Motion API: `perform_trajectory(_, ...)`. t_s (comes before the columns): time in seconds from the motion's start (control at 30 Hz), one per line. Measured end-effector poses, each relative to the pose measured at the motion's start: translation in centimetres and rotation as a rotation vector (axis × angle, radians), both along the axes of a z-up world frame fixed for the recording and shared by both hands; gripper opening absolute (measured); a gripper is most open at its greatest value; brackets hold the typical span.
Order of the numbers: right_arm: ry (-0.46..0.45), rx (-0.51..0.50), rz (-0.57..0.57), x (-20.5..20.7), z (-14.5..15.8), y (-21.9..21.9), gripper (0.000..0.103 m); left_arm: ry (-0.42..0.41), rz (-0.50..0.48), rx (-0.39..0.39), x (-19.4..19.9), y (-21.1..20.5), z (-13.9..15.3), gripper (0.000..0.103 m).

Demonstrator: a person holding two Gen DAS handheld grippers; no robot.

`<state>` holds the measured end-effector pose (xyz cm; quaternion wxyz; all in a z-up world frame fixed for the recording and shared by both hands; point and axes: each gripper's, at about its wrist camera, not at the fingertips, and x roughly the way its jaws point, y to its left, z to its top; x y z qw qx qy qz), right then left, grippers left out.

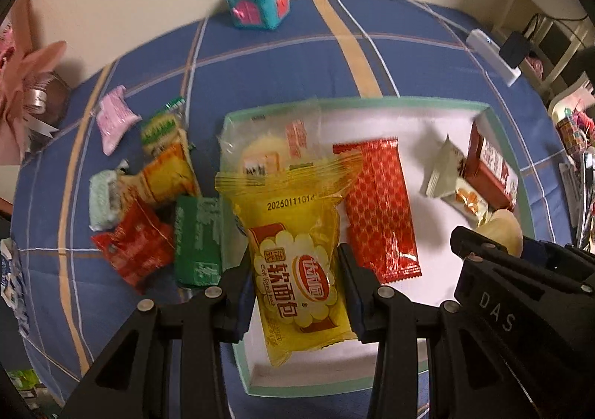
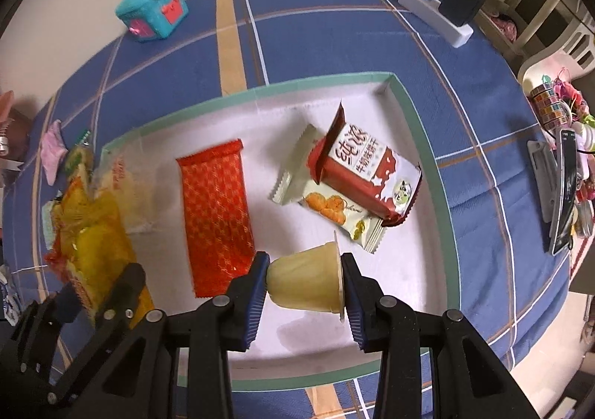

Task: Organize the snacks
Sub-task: 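Open the right tool to drop the pudding cup while the left tool drops the bread bag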

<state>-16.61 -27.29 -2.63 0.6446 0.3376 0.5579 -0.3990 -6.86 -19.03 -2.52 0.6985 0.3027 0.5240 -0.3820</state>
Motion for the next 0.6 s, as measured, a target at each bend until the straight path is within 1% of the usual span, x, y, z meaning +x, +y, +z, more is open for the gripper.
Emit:
perform_trajectory(0.2,0.034,0.03,-0.009,-0.2,-1.3,0.0,0.041,-0.011,-0.018,0.032,-0.5,0.0,-0.8,0.043)
perform_trajectory(0.3,0.038,0.027,-0.011,-0.1,-1.3,0.1,0.05,-0.02,-0.014,0.034,-0.4,0.0,-0.6,0.045)
perform_trajectory(0.37,0.044,0.011,-0.016,-0.1,-0.9,-0.1,0.066,-0.02,-0.008,0.028,-0.2,0.1,-0.5,0.053)
perform_trajectory(0.4,0.038,0.007,-0.018,-0.1,-0.7,-0.4,0.069,-0.016,-0.004,0.02,-0.1,0.2,-0.3,0.057)
perform_trajectory(0.5,0.012,-0.007,-0.016,0.0,0.4,-0.3,0.07,-0.013,0.002,-0.011,0.2,0.3,0.7,0.057)
perform_trajectory(0.6,-0.012,-0.042,-0.013,-0.1,2.1,-0.1,0.073,-0.029,0.009,-0.058,0.4,0.7,2.5,0.061)
